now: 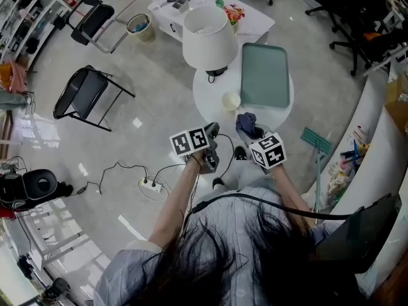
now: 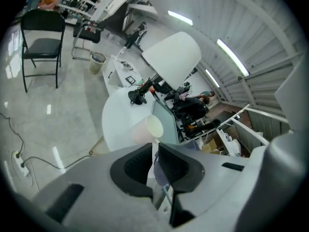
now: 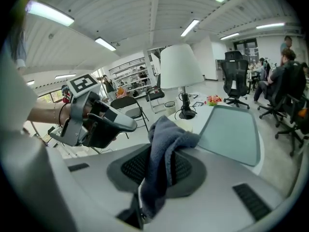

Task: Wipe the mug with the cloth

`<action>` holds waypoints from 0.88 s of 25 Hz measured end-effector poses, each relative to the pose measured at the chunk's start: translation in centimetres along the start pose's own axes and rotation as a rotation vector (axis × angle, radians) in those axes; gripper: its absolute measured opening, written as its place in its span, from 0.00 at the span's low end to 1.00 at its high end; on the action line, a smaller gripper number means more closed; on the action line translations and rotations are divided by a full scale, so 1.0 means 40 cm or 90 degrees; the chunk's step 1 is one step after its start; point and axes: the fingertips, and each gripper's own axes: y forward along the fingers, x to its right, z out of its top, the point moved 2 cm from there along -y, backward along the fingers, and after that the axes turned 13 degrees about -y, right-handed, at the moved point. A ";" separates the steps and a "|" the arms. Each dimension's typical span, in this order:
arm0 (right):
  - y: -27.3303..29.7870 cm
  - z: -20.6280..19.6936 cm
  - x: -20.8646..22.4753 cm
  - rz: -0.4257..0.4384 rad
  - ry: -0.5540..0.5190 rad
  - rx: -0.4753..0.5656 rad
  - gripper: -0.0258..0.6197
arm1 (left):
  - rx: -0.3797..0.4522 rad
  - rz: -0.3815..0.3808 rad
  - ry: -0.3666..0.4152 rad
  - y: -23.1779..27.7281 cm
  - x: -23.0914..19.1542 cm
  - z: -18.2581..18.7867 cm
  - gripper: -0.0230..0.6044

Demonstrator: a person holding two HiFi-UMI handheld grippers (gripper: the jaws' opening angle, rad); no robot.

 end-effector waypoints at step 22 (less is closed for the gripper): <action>-0.102 -0.044 -0.357 -0.011 -0.002 0.023 0.17 | 0.087 -0.011 0.240 -0.327 -0.059 -0.157 0.11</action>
